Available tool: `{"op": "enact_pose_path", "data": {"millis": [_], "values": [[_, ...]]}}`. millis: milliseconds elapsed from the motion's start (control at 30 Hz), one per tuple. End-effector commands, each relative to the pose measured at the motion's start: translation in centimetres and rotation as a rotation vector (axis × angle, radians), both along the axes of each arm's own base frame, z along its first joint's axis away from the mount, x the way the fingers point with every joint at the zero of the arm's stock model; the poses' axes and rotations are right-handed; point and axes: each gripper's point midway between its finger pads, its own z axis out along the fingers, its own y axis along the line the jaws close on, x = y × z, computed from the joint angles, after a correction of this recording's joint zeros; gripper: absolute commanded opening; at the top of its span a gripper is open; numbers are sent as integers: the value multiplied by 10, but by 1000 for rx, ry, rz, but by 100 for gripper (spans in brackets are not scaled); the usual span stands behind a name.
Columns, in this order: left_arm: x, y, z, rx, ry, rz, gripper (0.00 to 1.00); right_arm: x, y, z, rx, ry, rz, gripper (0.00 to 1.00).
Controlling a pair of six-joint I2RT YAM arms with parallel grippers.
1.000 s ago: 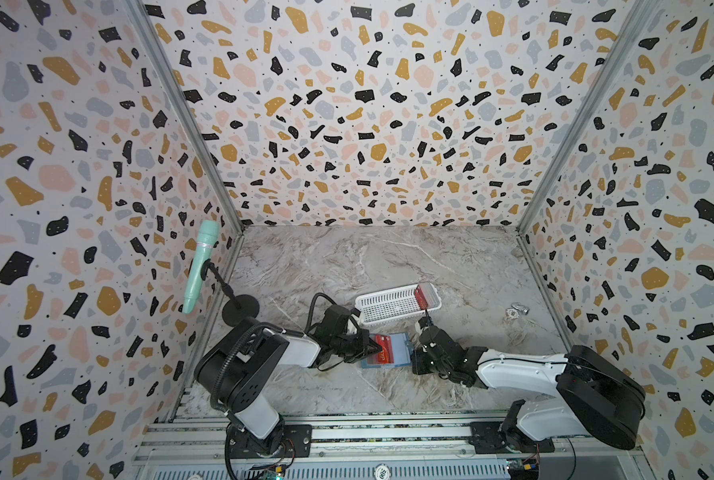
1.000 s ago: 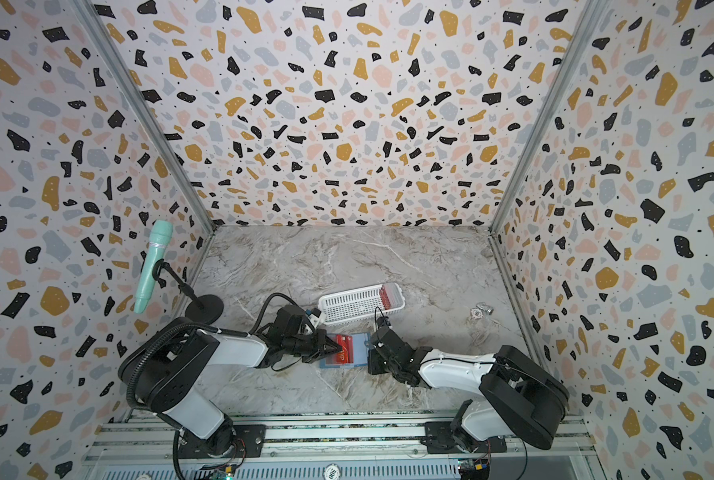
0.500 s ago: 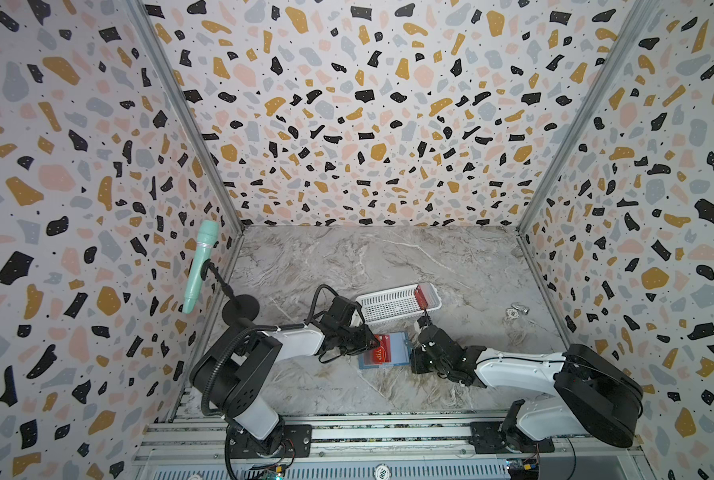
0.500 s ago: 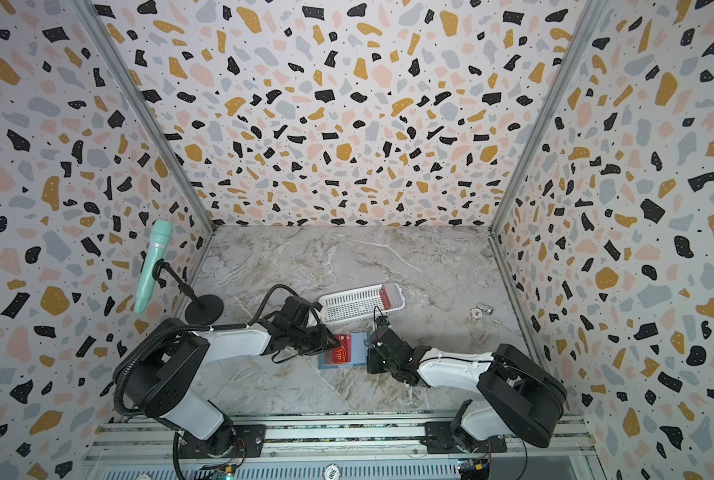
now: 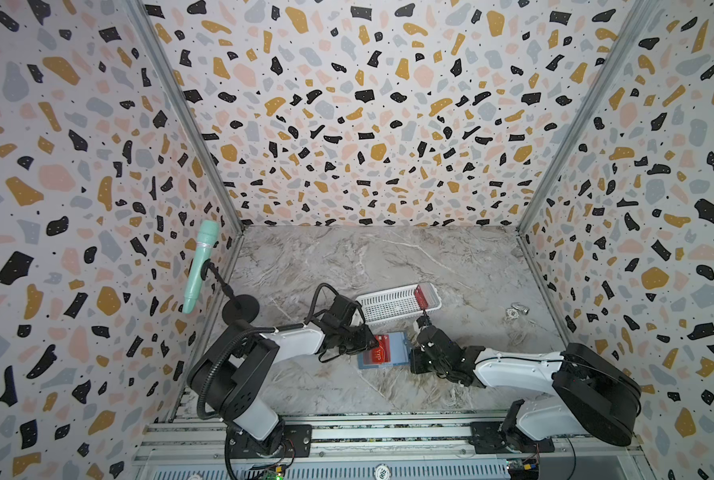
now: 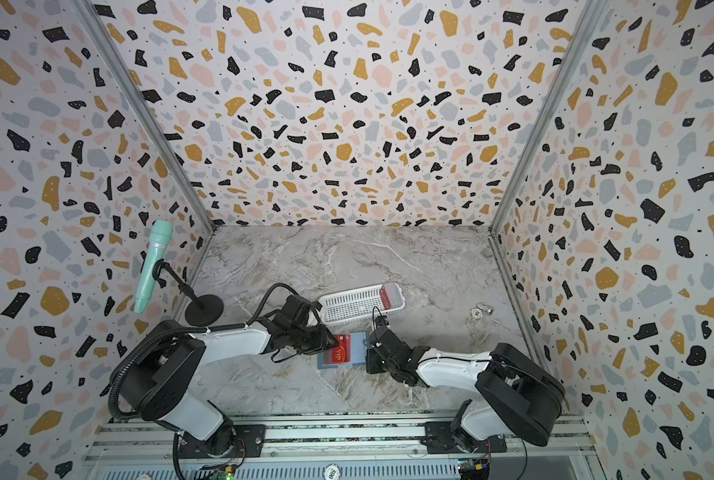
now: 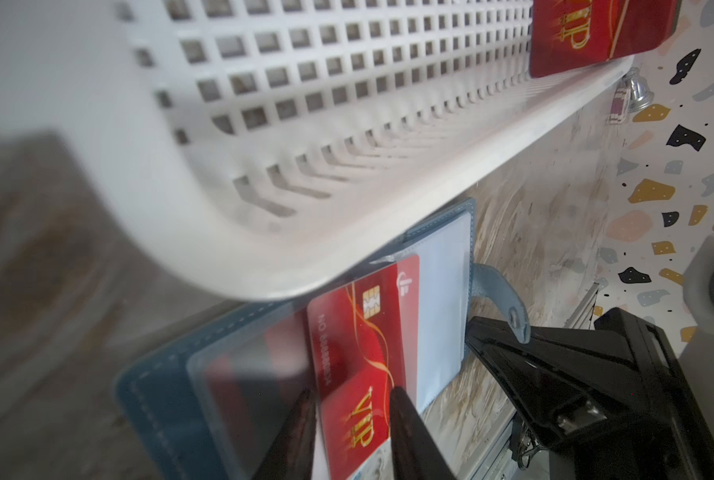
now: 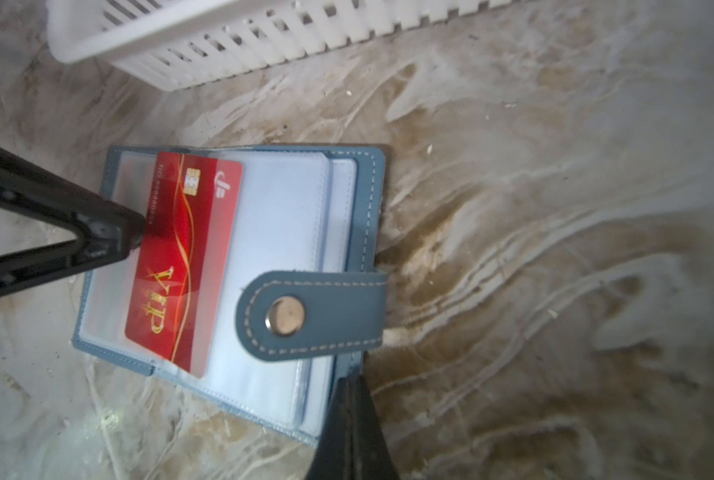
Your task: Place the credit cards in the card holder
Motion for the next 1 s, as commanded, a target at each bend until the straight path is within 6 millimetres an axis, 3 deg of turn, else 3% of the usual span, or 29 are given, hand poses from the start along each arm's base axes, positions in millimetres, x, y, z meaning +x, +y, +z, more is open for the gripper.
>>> {"op": "enact_pose_path", "data": {"millis": [0, 567, 967], "values": [[-12, 1, -14, 38, 53, -11, 33, -15, -11, -20, -81, 66, 19, 5], [-8, -33, -4, -30, 39, -32, 28, -15, -9, -21, -80, 67, 24, 4], [-10, -19, -10, 47, 27, -18, 14, -16, -11, -21, -82, 65, 20, 4]]}}
